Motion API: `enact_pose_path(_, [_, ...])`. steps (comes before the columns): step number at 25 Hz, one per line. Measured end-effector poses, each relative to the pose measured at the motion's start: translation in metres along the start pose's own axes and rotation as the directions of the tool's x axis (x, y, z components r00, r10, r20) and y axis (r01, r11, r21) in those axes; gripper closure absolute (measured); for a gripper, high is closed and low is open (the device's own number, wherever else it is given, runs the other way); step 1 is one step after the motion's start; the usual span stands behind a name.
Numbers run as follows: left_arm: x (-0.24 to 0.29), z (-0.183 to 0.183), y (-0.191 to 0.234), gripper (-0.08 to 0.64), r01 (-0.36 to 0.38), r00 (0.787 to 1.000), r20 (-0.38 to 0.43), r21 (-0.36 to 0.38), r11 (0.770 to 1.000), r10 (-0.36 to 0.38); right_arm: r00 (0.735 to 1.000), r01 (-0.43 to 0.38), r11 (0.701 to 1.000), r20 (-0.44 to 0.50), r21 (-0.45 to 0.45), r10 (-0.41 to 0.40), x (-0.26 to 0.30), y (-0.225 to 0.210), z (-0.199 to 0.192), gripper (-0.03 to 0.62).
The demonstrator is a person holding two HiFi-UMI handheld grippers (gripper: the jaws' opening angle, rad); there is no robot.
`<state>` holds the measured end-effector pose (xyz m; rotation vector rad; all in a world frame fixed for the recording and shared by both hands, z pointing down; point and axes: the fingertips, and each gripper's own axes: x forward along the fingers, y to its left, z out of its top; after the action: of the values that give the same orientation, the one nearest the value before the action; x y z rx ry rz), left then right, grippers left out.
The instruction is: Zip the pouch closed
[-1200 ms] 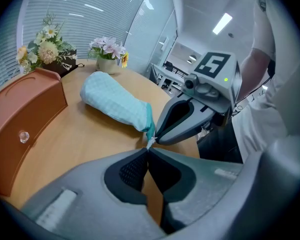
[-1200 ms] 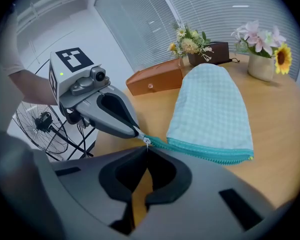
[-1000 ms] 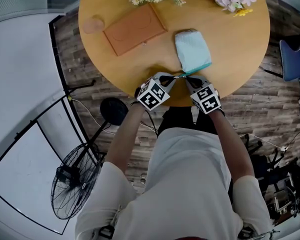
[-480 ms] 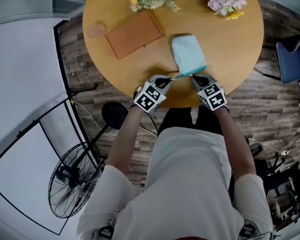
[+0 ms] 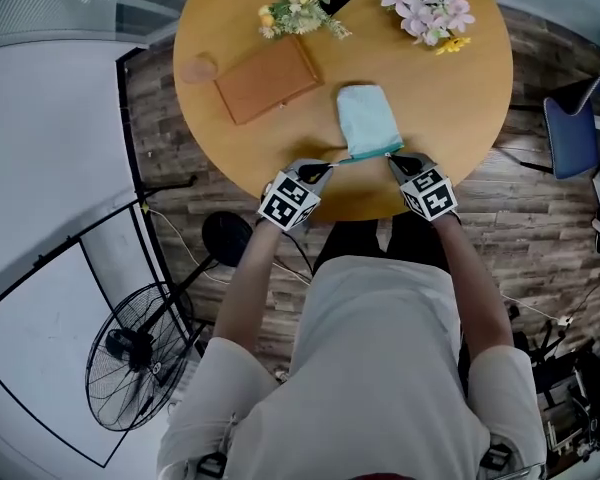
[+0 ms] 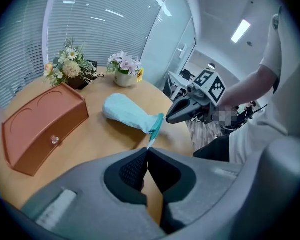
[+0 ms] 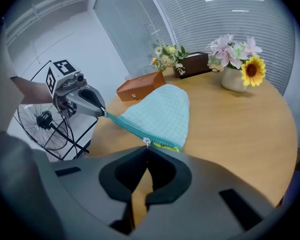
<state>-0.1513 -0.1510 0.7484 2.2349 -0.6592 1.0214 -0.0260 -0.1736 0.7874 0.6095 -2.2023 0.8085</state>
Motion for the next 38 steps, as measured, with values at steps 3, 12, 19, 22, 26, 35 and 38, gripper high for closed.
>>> enact_pose_path(3, [-0.001, 0.0, -0.003, 0.541, -0.021, 1.0, -0.005, -0.018, 1.0, 0.021, 1.0, -0.003, 1.0, -0.01, -0.029, 0.003, -0.004, -0.005, -0.001, 0.589])
enact_pose_path(12, [-0.008, -0.002, -0.003, 0.541, -0.081, 0.997, -0.014, -0.051, 0.995, 0.08, 0.998, -0.034, 0.999, -0.061, -0.038, 0.032, -0.015, -0.027, -0.01, 0.588])
enact_pose_path(19, [0.001, -0.006, -0.004, 0.54, -0.11, 0.994, -0.033, -0.107, 0.988, 0.107, 0.995, -0.052, 0.998, -0.09, -0.03, 0.049, -0.011, -0.031, -0.016, 0.589])
enact_pose_path(22, [0.005, -0.01, -0.005, 0.54, -0.127, 0.991, -0.049, -0.116, 0.985, 0.121, 0.993, -0.059, 0.997, -0.1, -0.044, 0.054, -0.008, -0.033, -0.02, 0.588])
enact_pose_path(26, [0.008, -0.011, -0.005, 0.539, -0.172, 0.984, -0.059, -0.137, 0.975, 0.165, 0.991, -0.061, 0.996, -0.124, -0.072, 0.052, -0.004, -0.033, -0.025, 0.586])
enact_pose_path(35, [0.009, -0.004, -0.008, 0.538, -0.273, 0.96, -0.015, -0.264, 0.925, 0.279, 0.985, -0.094, 0.991, -0.152, -0.095, 0.079, -0.005, -0.044, -0.031, 0.575])
enact_pose_path(38, [0.008, -0.005, -0.012, 0.538, -0.302, 0.948, 0.001, -0.298, 0.905, 0.317, 0.984, -0.107, 0.988, -0.154, -0.11, 0.09, -0.011, -0.045, -0.032, 0.53])
